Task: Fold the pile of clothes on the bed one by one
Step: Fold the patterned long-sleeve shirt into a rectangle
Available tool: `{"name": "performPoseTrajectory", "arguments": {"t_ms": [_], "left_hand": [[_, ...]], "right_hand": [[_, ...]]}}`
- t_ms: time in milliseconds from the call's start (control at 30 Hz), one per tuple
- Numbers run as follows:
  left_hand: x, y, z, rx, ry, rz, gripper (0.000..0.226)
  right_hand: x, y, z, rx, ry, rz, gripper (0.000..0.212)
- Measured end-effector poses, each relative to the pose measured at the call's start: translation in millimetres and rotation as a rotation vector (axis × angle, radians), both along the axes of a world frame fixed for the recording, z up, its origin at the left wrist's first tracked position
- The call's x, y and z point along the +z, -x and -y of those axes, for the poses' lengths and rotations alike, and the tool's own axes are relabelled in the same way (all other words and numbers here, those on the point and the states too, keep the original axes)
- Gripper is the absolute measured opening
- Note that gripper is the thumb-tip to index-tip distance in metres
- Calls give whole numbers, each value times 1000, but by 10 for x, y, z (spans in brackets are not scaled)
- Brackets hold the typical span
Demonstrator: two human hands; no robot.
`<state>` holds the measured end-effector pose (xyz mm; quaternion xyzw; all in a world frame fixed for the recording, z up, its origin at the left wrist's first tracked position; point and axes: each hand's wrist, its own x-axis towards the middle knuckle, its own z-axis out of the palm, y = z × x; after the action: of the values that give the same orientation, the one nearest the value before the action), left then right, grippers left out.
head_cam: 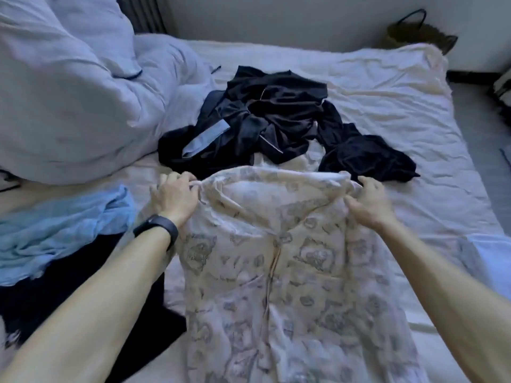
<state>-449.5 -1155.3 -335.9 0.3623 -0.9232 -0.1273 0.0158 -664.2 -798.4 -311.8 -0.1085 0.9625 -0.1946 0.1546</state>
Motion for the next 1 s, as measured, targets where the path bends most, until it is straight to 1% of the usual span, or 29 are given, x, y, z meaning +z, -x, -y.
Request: {"name": "performPoseTrajectory", "arguments": {"t_ms": [33, 100, 167, 200, 267, 333, 400, 467, 500, 533, 600, 667, 767, 833, 933, 1000], "left_hand": [[-248, 75, -43, 8, 12, 42, 41], [-706, 38, -300, -40, 29, 113, 58], [-1076, -268, -770, -104, 0, 102, 66], [-1265, -515, -1026, -121, -22, 59, 67], [-1443, -1142, -1609, -157, -81, -3, 64], [-1456, -1845, -2171, -193, -183, 17, 64], [-1418, -2458, -2602, -243, -255, 121, 69], [-1453, -2911, -2814, -302, -259, 269, 68], [-1485, -3050, -2840, -307, -251, 311, 63], [-1531, -3146, -2826, -291, -236, 330, 57], [-1554, -3216, -2744, -247, -229, 381, 58], [-1532, -3220, -2654, -240, -220, 371, 56], [-1413, -3241, -2582, -219, -254, 301, 35], [-1341, -3316, -2571, -187, -251, 268, 25], [-1235, -3457, -2597, -28, -227, 245, 18], [-1160, -3563, -2625, 113, -214, 260, 21]], "right_hand": [[-272, -46, 58, 22, 13, 52, 62], [-797, -361, 34, 49, 0, 106, 66], [-1200, -912, -192, 44, 2, 117, 69], [-1332, -1243, -360, 49, 19, 137, 69], [-1478, -1937, -766, 101, -10, 133, 69], [-1509, -2568, -1191, 205, -78, 118, 76], [-1525, -3002, -1580, 311, -156, 120, 78], [-1576, -3196, -1863, 367, -197, 108, 72], [-1628, -3231, -1960, 368, -207, 90, 66], [-1672, -3247, -2027, 355, -210, 71, 59], [-1744, -3231, -2093, 309, -201, 59, 51], [-1797, -3187, -2146, 281, -142, 58, 41], [-1859, -3139, -2263, 234, 44, 27, 23], [-1869, -3147, -2335, 159, 130, -3, 19], [-1779, -3176, -2407, 10, 175, 23, 17], [-1682, -3190, -2509, -183, 220, 13, 13]]}}
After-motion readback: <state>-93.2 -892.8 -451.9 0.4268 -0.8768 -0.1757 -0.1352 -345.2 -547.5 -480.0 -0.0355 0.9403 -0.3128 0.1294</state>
